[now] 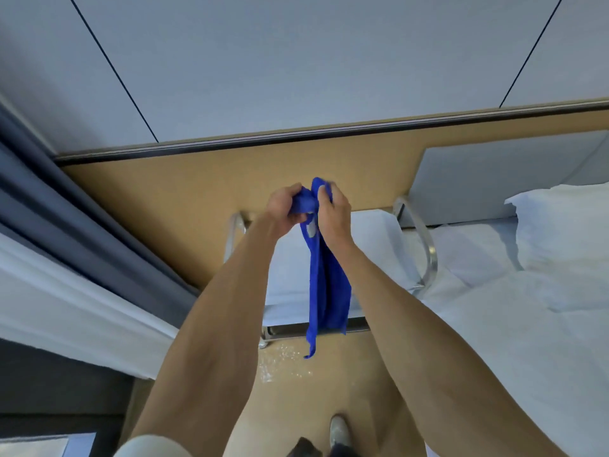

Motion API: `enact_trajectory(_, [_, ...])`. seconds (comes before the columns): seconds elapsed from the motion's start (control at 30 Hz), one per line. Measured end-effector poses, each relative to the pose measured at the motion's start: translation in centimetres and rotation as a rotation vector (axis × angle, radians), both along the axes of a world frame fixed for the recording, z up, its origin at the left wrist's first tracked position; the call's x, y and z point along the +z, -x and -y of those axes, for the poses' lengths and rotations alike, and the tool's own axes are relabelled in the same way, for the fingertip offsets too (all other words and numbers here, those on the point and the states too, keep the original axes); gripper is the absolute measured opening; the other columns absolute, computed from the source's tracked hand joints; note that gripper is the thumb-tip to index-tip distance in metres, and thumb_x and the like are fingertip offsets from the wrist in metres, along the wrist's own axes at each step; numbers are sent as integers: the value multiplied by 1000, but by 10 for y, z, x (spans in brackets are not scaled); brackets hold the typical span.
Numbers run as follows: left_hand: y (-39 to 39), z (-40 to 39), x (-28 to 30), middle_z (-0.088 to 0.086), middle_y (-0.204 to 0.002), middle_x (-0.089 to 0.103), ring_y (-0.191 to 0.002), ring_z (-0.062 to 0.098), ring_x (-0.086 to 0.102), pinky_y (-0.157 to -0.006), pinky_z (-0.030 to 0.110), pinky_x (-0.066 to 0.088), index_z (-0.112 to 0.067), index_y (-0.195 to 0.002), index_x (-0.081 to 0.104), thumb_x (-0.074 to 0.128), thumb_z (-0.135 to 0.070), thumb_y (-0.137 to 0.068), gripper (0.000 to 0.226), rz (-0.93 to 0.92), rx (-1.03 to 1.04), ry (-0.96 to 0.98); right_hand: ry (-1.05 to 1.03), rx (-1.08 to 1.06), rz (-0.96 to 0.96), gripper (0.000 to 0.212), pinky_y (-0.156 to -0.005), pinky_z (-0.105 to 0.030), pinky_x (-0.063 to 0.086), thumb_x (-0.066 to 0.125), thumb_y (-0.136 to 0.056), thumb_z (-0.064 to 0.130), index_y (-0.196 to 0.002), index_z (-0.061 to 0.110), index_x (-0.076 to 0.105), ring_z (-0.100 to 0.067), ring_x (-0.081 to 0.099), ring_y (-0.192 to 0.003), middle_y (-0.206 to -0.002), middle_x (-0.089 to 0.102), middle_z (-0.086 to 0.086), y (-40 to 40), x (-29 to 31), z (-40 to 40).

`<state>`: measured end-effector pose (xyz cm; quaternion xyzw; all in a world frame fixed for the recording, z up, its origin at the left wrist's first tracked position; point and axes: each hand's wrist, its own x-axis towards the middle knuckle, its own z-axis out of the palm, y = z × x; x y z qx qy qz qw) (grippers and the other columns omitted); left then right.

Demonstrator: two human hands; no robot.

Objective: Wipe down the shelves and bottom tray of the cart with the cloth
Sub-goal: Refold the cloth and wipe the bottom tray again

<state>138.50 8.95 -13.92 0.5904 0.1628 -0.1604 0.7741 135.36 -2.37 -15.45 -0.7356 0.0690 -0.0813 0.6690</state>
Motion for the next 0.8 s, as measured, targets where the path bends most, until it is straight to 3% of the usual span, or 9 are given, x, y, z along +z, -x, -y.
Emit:
enact_trajectory(0.07, [-21, 2, 20, 15, -95, 64, -77, 25, 66, -63, 33, 56, -1, -102, 56, 40, -21, -102, 26, 41, 12, 159, -71, 117, 12, 24, -84, -30, 54, 52, -96, 28, -116, 20, 62, -12, 65, -93, -101, 69, 4, -19, 7, -5])
enact_trajectory(0.13, [-36, -2, 42, 17, -94, 66, -77, 29, 67, -66, 35, 57, -1, -97, 57, 37, -19, -98, 27, 56, -46, 213, -76, 148, 38, 34, -83, -25, 55, 62, -90, 23, -123, 17, 58, -10, 66, -94, -106, 69, 4, -44, 14, -3])
enact_trajectory(0.2, [-56, -12, 52, 15, -88, 66, -74, 27, 66, -66, 29, 54, -3, -92, 58, 39, -11, -91, 21, 100, -52, -51, 24, 118, 95, 11, -71, -25, 51, 58, -92, 10, -100, 14, 63, -8, 61, -77, -87, 66, 5, -71, 17, 1])
enact_trajectory(0.3, [-95, -34, 45, 7, -93, 64, -80, 19, 59, -68, 26, 50, -9, -110, 62, 43, 2, -84, 34, 299, 82, -644, 39, 48, 35, 35, -60, -24, 33, 46, -96, 3, -66, 20, 43, -8, 38, -59, -63, 43, 9, -105, 21, -6])
enact_trajectory(0.37, [-113, -42, 36, -1, -106, 54, -92, 19, 54, -86, 38, 50, -20, -137, 47, 44, 8, -80, 64, 311, -97, -763, 5, 48, -1, 34, -61, -29, 31, 44, -97, 5, -66, 17, 40, -13, 36, -62, -65, 40, 2, -122, 21, -15])
enact_trajectory(0.4, [-118, -43, 32, -2, -108, 53, -95, 19, 53, -92, 42, 49, -22, -138, 46, 44, 10, -79, 67, 283, -261, -750, -9, 55, -12, 33, -62, -30, 32, 44, -98, 7, -66, 17, 41, -15, 38, -64, -66, 41, -1, -130, 22, -20])
enact_trajectory(0.5, [-135, -50, 25, -2, -95, 64, -90, 17, 57, -95, 43, 44, -19, -104, 64, 50, -6, -80, 30, 134, -540, -574, 17, 14, -28, 34, -61, -30, 34, 44, -99, 10, -66, 18, 42, -15, 40, -63, -65, 43, 1, -155, 30, -30])
enact_trajectory(0.63, [-172, -78, 34, -1, -96, 65, -90, 21, 61, -89, 37, 46, -18, -106, 61, 62, -29, -76, 32, 57, -563, -98, 129, -97, 53, 34, -60, -27, 31, 43, -99, 9, -66, 19, 39, -10, 36, -60, -65, 41, 6, -200, 57, -35])
enact_trajectory(0.8, [-219, -75, 83, 3, -107, 66, -96, 21, 62, -78, 31, 52, -15, -113, 59, 69, -18, -74, 40, 324, -437, -188, 202, -277, 228, 32, -57, -22, 31, 45, -101, 14, -70, 20, 45, -6, 42, -59, -65, 47, 11, -237, 103, -40])
